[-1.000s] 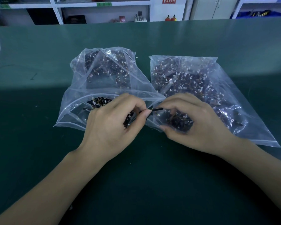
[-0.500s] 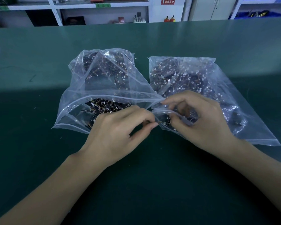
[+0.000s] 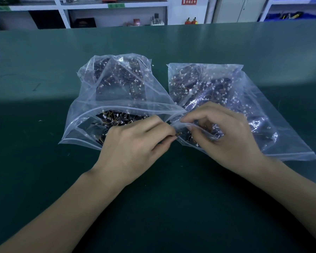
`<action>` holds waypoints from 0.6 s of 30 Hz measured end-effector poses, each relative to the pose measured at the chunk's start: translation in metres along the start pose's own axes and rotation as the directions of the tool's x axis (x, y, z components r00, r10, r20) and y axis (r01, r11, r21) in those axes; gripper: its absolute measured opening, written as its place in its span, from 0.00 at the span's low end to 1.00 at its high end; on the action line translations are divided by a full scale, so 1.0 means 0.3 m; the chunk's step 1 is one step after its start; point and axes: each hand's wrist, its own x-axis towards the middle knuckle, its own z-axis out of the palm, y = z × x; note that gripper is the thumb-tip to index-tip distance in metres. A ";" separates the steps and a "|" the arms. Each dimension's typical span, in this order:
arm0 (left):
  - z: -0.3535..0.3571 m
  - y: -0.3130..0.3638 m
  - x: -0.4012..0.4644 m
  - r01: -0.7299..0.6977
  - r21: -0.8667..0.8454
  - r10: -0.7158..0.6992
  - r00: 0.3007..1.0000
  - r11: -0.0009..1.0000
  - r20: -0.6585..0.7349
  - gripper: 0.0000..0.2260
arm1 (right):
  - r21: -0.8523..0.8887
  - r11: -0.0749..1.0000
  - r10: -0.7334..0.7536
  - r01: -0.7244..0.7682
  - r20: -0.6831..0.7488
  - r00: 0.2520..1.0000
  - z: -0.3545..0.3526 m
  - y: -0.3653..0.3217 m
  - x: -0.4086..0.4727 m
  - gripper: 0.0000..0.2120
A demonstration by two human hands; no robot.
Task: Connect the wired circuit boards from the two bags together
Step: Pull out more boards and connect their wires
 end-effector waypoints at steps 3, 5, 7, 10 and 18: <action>0.014 0.024 0.006 -0.013 0.059 0.011 1.000 0.998 0.026 0.08 | -0.002 1.000 -0.013 0.013 0.005 1.000 0.003 -0.011 0.003 0.11; 0.020 0.034 0.012 -0.045 0.128 0.035 0.996 0.991 0.082 0.06 | -0.005 1.000 -0.006 0.006 0.010 1.000 0.004 -0.015 0.003 0.11; 0.024 0.042 0.016 -0.082 0.208 0.050 0.987 0.975 0.152 0.05 | -0.016 1.000 0.010 -0.010 0.015 1.000 0.003 -0.016 0.002 0.12; 0.027 0.048 0.015 -0.112 0.239 0.047 0.964 0.964 0.262 0.08 | -0.036 0.999 0.029 -0.028 0.026 0.999 0.005 -0.022 0.001 0.15; 0.031 0.049 -0.005 -0.104 0.173 0.054 0.961 0.979 0.273 0.12 | -0.054 0.998 0.033 -0.031 0.045 0.998 0.009 -0.031 0.003 0.11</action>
